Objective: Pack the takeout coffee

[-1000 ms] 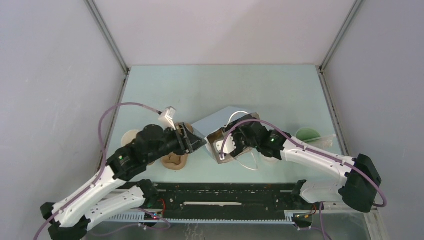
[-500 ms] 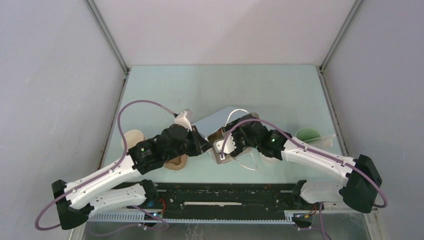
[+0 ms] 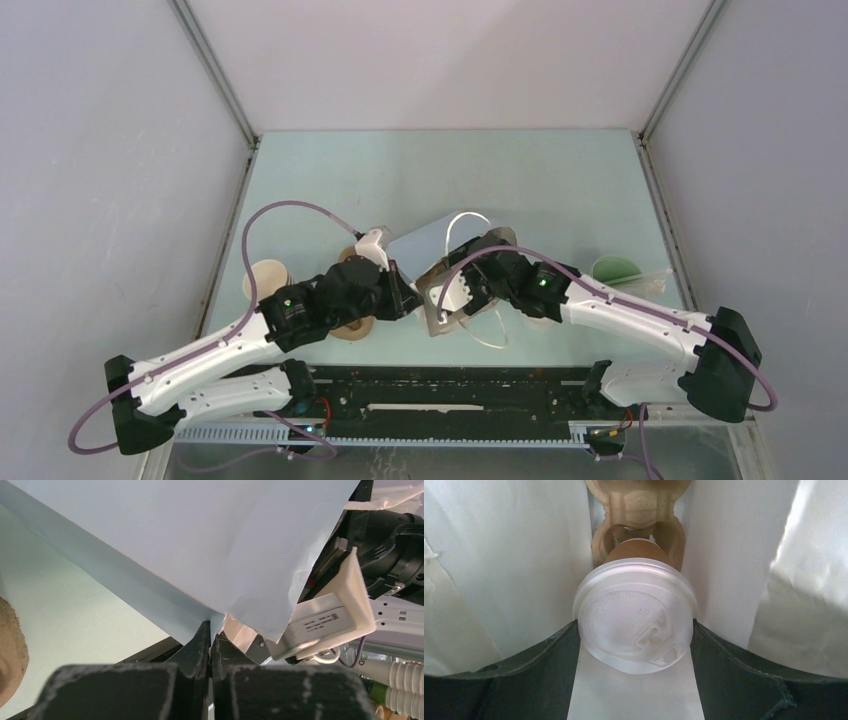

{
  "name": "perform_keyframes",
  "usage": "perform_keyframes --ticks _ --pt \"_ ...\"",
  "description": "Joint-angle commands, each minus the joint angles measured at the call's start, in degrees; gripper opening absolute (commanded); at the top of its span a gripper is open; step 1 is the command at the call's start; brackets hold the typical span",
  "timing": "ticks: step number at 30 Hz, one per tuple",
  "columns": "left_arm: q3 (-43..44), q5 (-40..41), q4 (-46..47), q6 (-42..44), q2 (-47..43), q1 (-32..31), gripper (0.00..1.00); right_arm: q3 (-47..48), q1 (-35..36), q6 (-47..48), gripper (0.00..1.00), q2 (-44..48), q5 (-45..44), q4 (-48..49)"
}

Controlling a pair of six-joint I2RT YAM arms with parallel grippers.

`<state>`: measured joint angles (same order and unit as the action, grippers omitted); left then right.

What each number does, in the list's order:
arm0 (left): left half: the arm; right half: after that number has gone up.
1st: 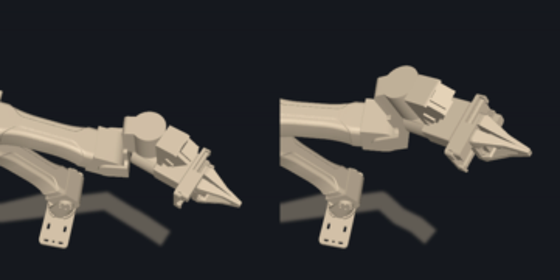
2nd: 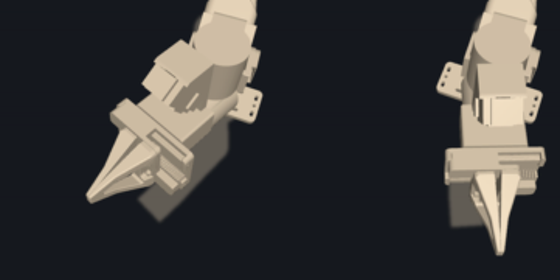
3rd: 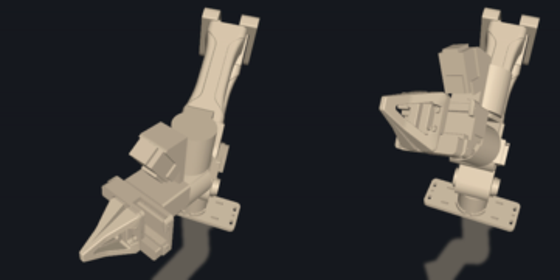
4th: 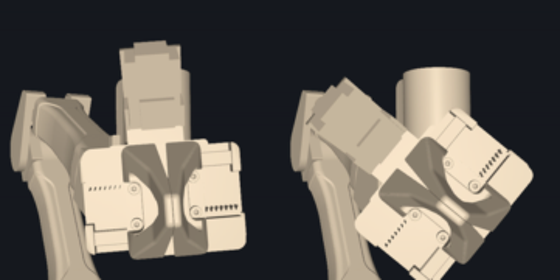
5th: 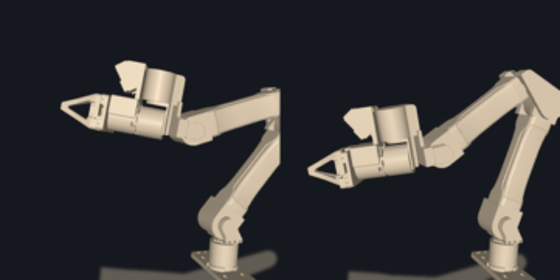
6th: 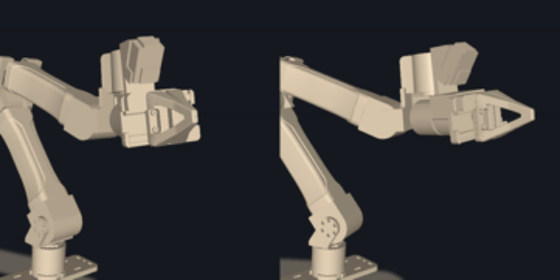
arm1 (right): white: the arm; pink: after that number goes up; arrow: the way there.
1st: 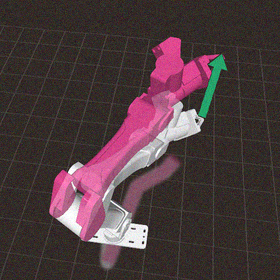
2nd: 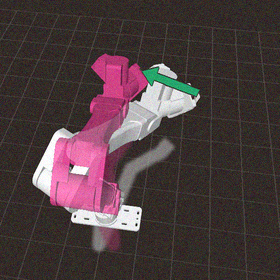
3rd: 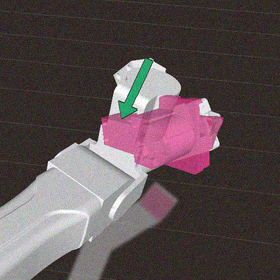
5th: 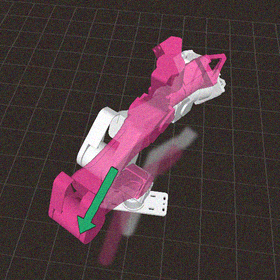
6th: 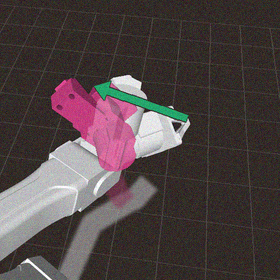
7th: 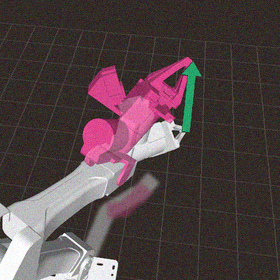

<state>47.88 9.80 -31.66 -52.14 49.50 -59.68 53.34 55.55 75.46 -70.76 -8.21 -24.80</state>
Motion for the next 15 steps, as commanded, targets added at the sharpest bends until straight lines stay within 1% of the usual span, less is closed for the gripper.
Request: perform_keyframes --ticks 1,11,15 --pt "-1.17 -3.18 3.02 2.49 0.42 -0.52 0.03 2.54 1.59 3.55 0.37 -2.01 -2.82 1.89" --pt "-3.65 -5.54 5.02 3.31 -0.08 -0.52 0.01 3.94 -1.04 7.32 0.36 -4.72 0.36 0.63" --pt "-4.04 -6.02 4.96 3.71 -0.14 -0.52 0.0 3.95 -1.98 7.3 0.34 -5.88 -1.19 1.98"
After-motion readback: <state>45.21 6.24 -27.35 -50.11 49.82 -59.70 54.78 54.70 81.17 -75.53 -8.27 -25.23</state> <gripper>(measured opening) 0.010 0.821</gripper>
